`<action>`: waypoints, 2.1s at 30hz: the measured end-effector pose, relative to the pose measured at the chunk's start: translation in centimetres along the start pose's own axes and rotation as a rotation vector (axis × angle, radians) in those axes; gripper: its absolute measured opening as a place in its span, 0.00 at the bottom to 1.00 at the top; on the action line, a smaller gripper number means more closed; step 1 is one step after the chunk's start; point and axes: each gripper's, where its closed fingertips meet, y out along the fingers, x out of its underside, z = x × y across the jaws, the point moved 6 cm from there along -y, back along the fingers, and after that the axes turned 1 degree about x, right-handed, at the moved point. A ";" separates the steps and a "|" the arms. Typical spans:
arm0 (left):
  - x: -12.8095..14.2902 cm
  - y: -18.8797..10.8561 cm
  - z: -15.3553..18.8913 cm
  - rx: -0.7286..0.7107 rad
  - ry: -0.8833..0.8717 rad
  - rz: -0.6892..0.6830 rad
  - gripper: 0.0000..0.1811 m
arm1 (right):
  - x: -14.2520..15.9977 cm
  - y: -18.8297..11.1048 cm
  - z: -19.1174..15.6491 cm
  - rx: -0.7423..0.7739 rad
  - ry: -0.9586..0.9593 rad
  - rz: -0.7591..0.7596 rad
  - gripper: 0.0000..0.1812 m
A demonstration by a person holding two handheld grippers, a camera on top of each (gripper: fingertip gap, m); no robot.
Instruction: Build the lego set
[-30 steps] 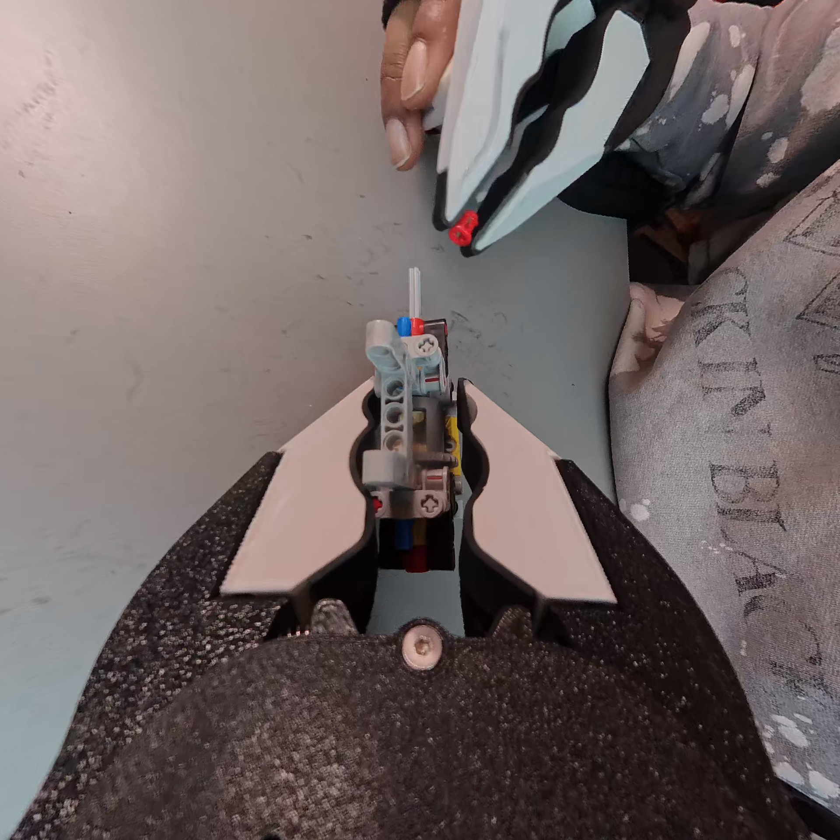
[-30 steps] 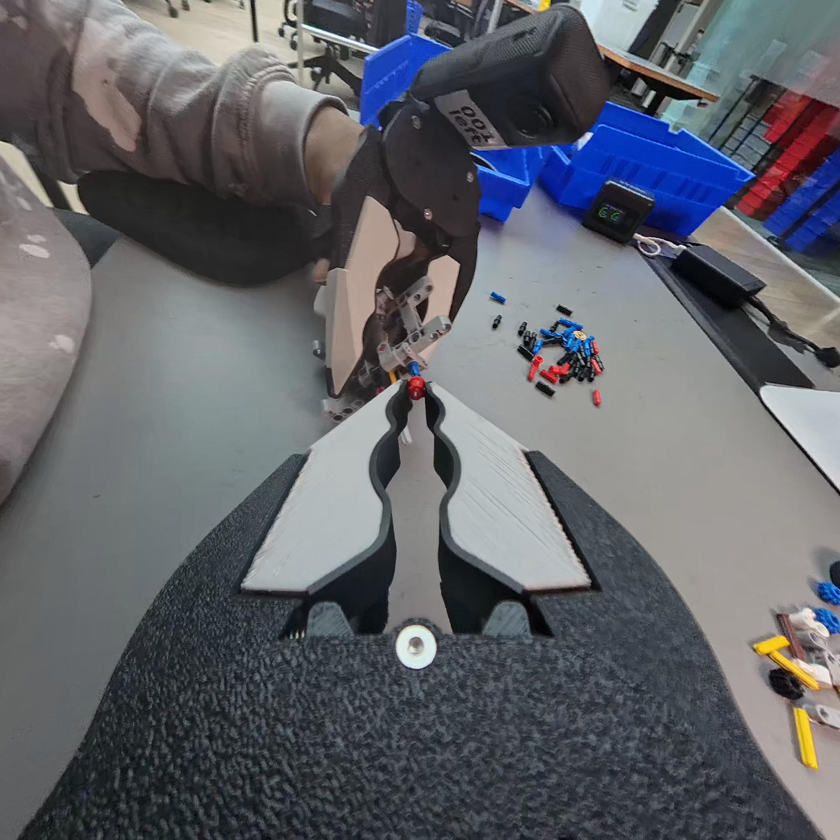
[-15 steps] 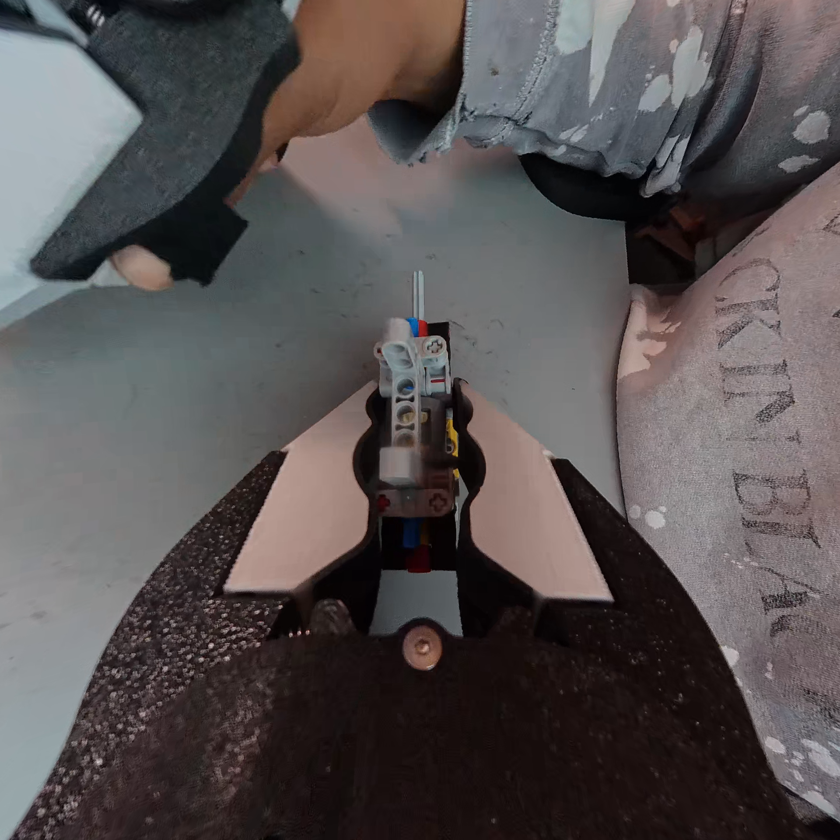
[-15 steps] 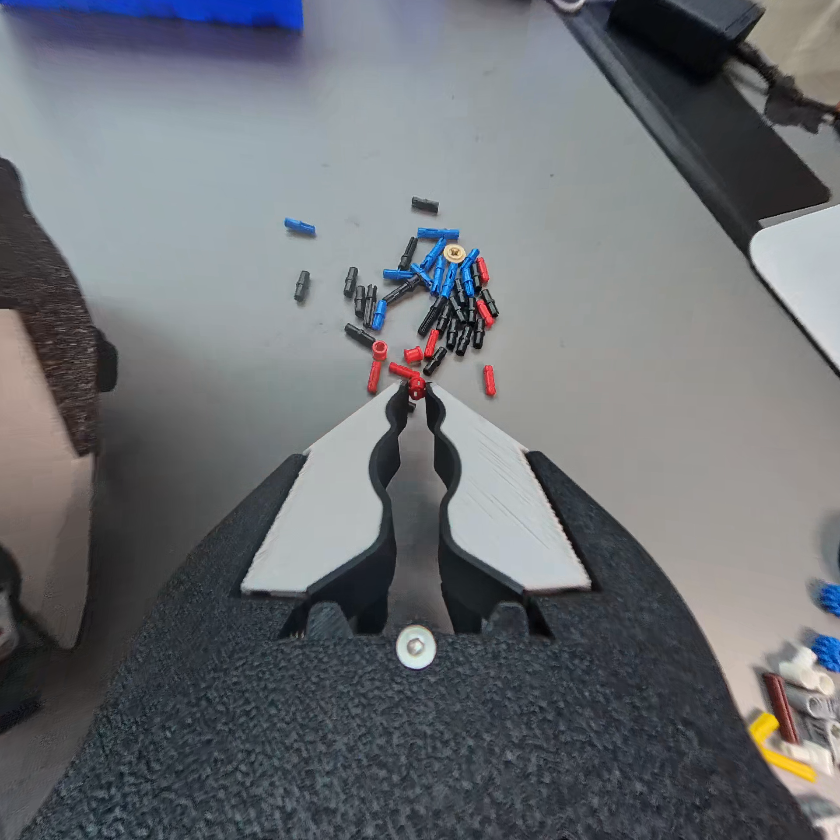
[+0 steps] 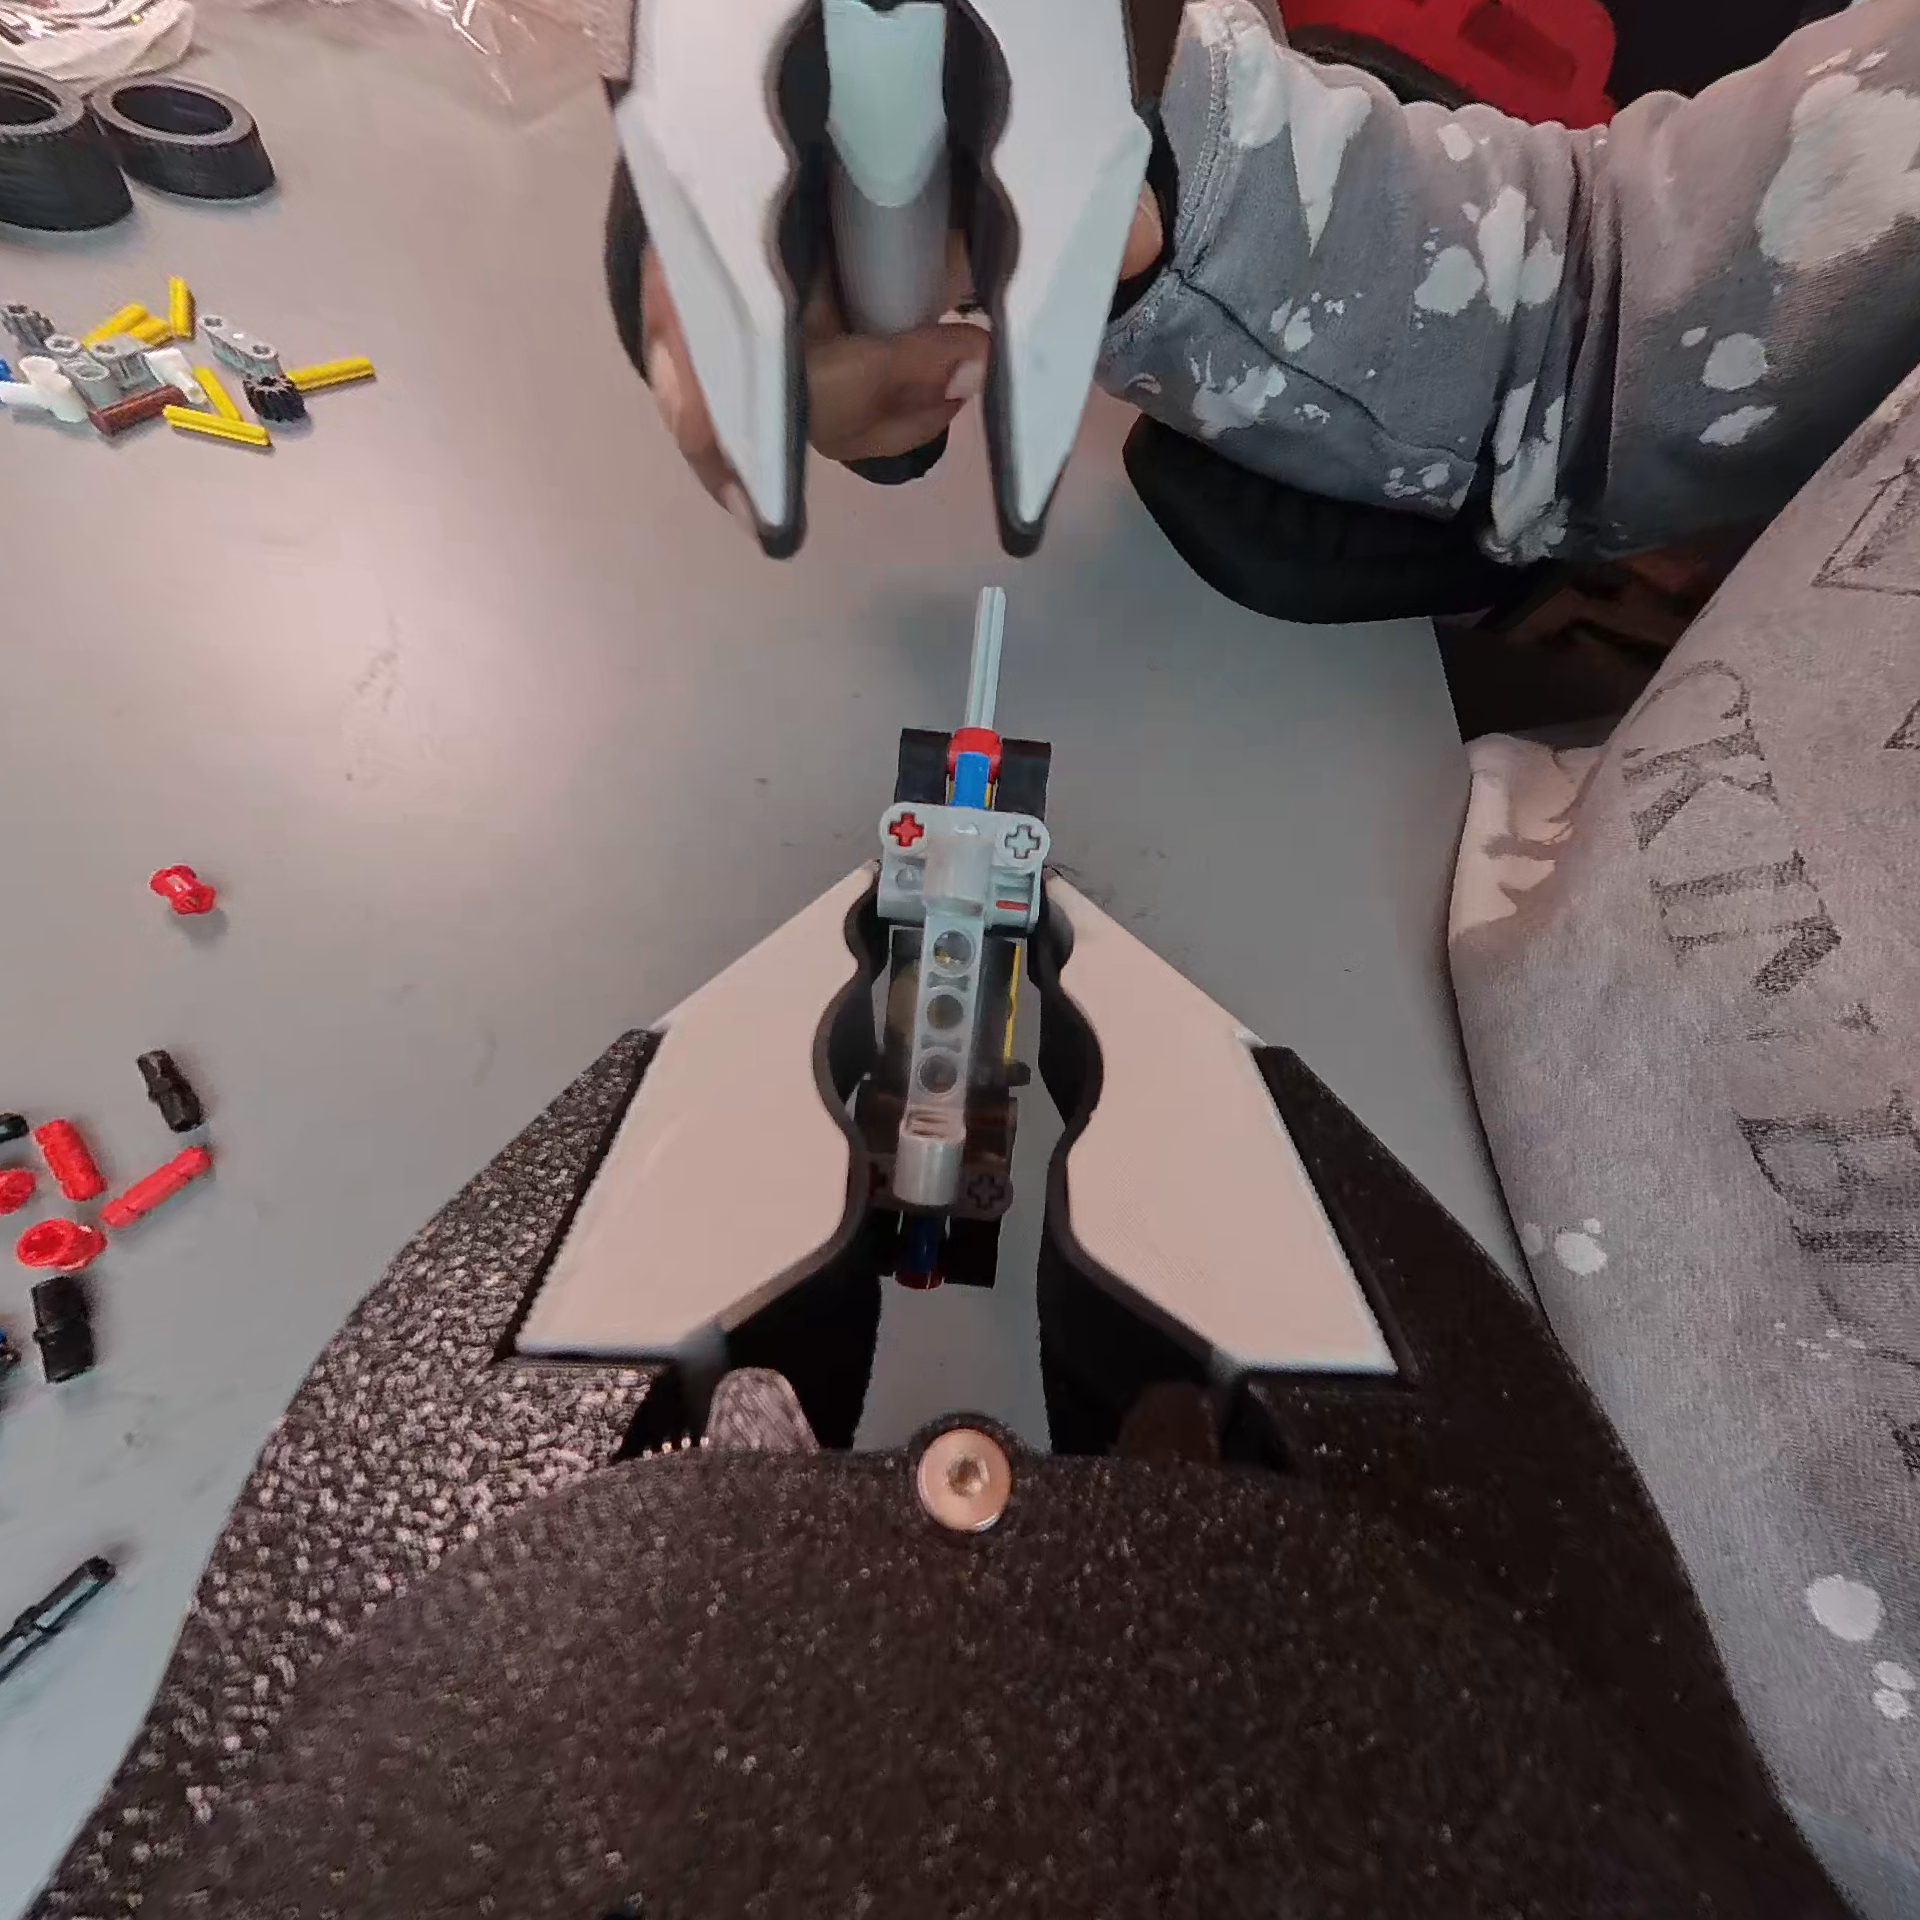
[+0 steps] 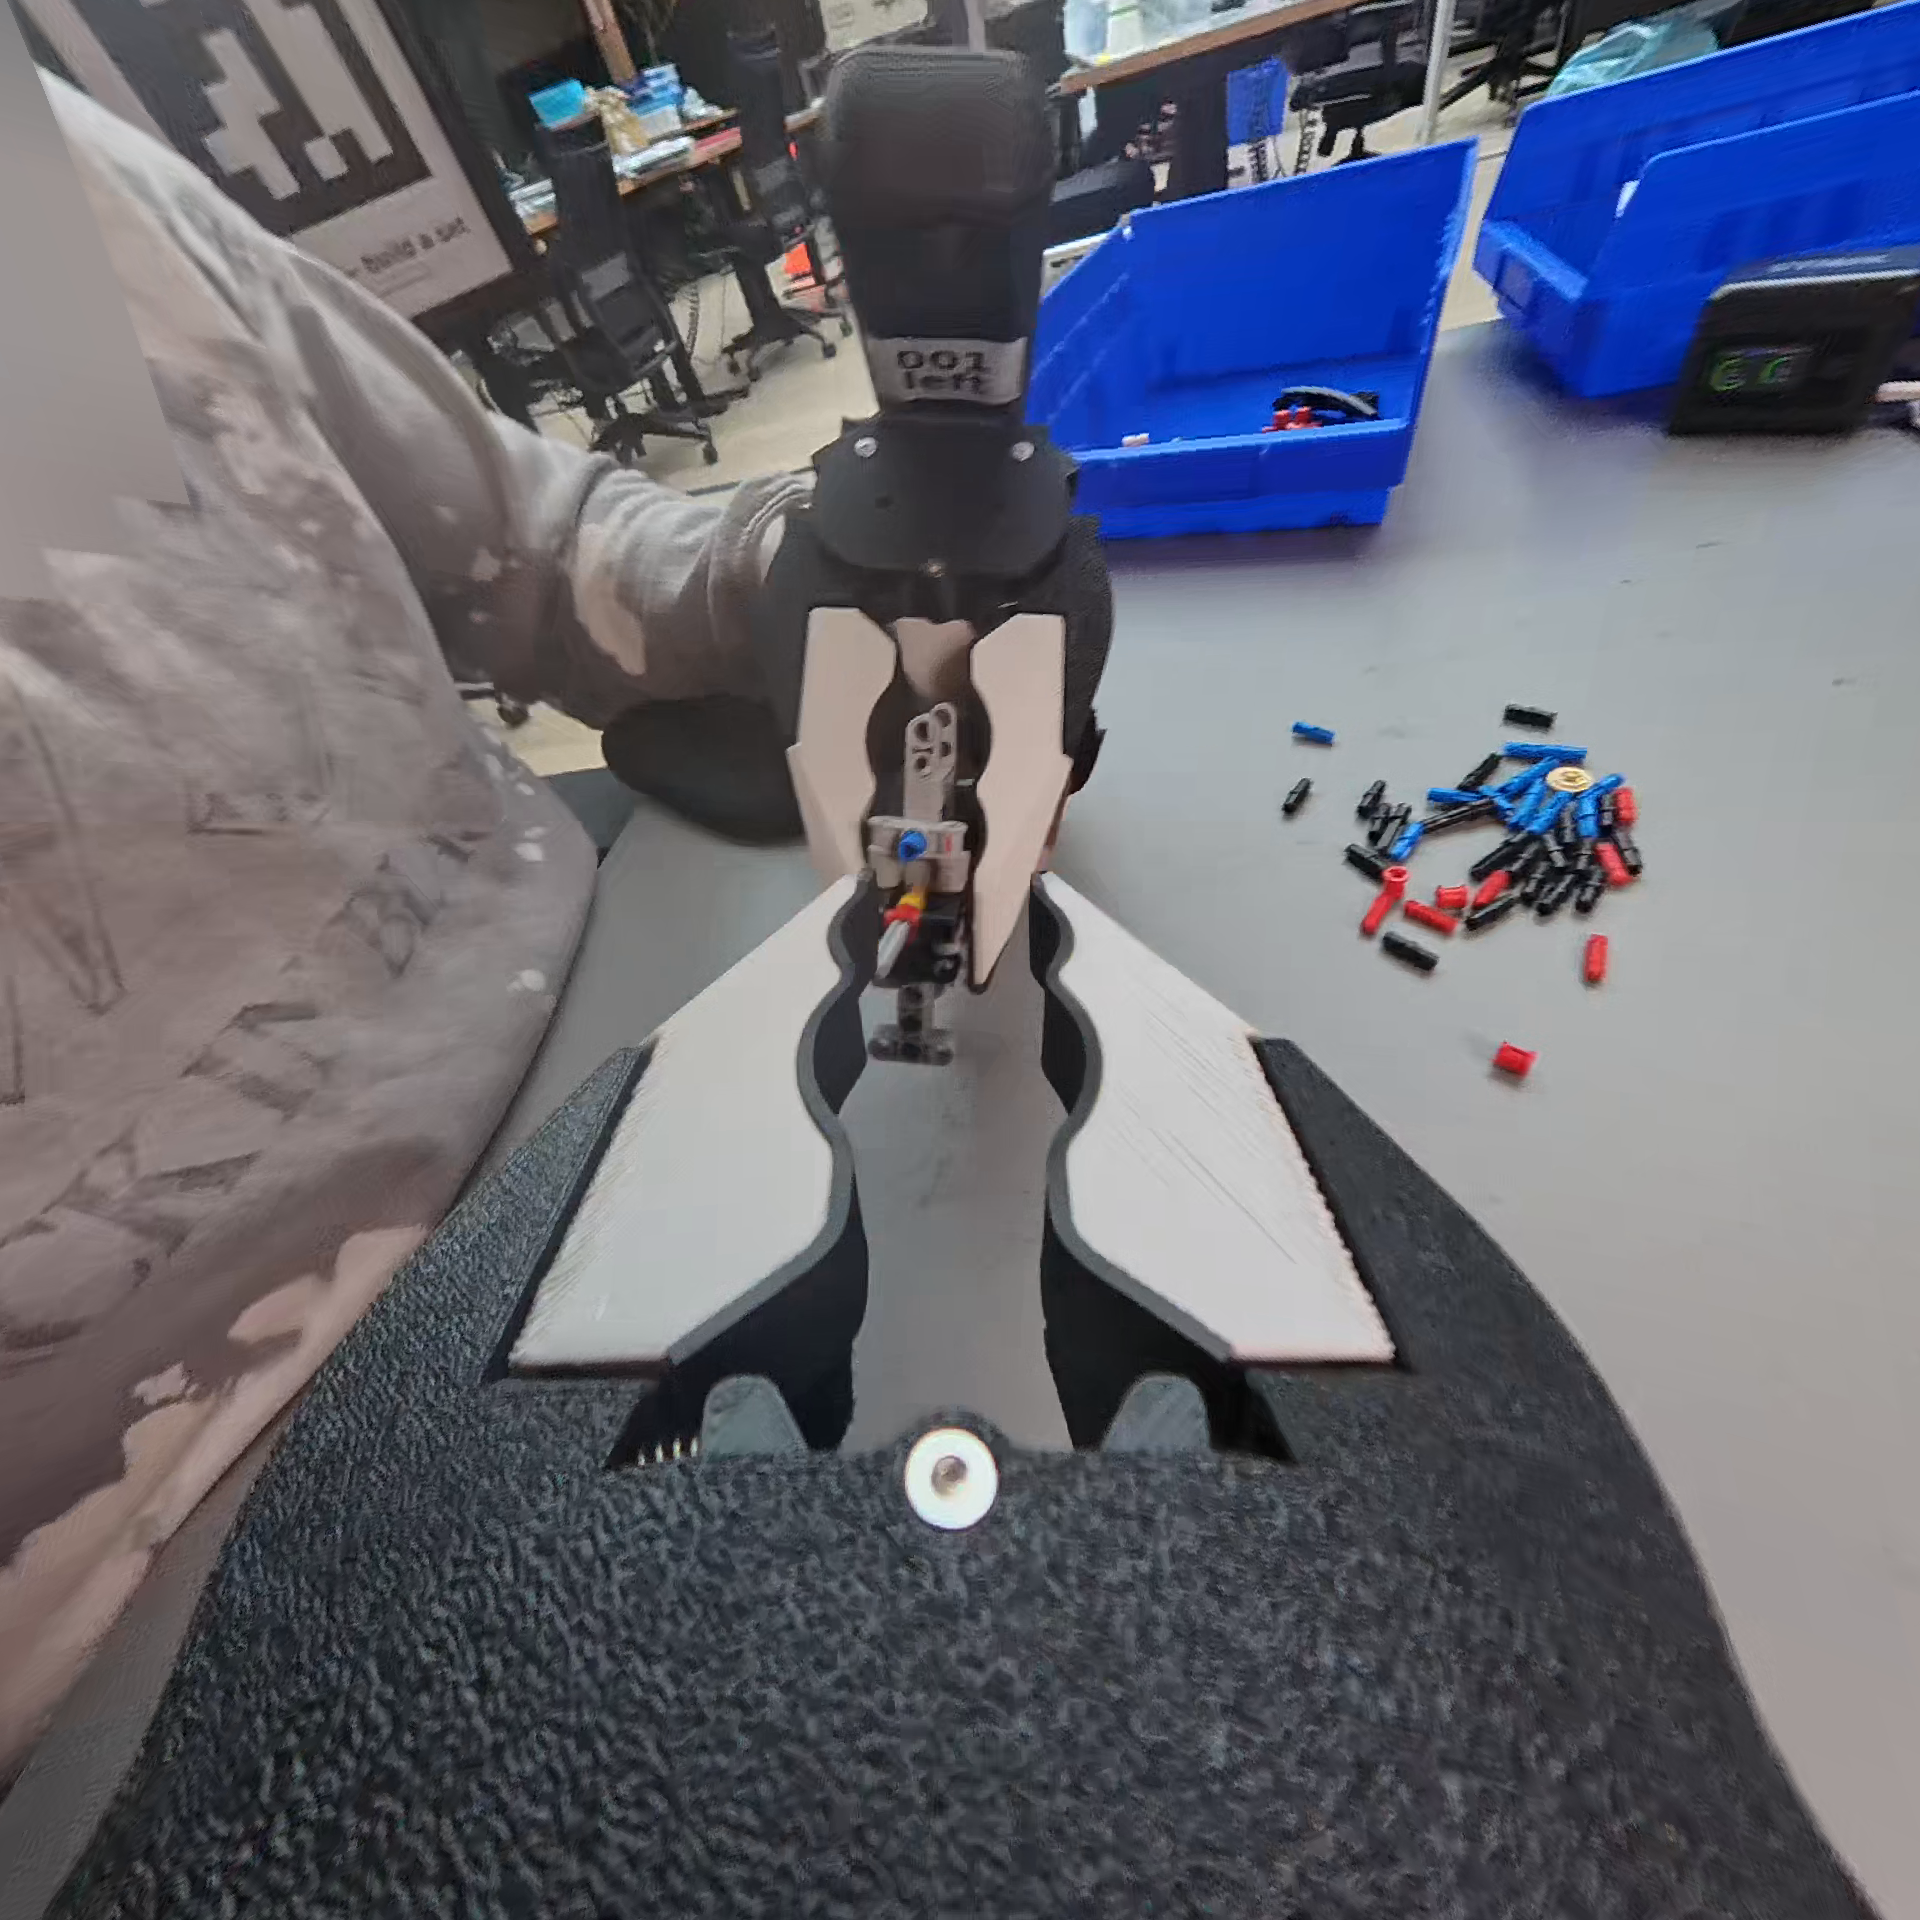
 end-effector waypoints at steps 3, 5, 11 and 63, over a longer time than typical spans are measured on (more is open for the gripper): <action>0.0 0.4 0.2 -0.001 0.012 -0.008 0.14 | 1.5 0.4 -1.8 0.010 -0.068 -0.058 0.14; 0.1 0.5 0.2 -0.002 0.012 -0.015 0.14 | 2.0 0.7 -2.0 0.035 -0.102 -0.090 0.10; -0.1 0.3 0.2 0.008 -0.013 0.008 0.14 | 1.6 0.8 -2.0 0.079 -0.161 -0.091 0.02; 0.6 -6.7 -7.9 -0.556 -0.115 0.012 0.02 | 4.1 -0.3 -1.0 0.267 -0.145 -0.214 0.15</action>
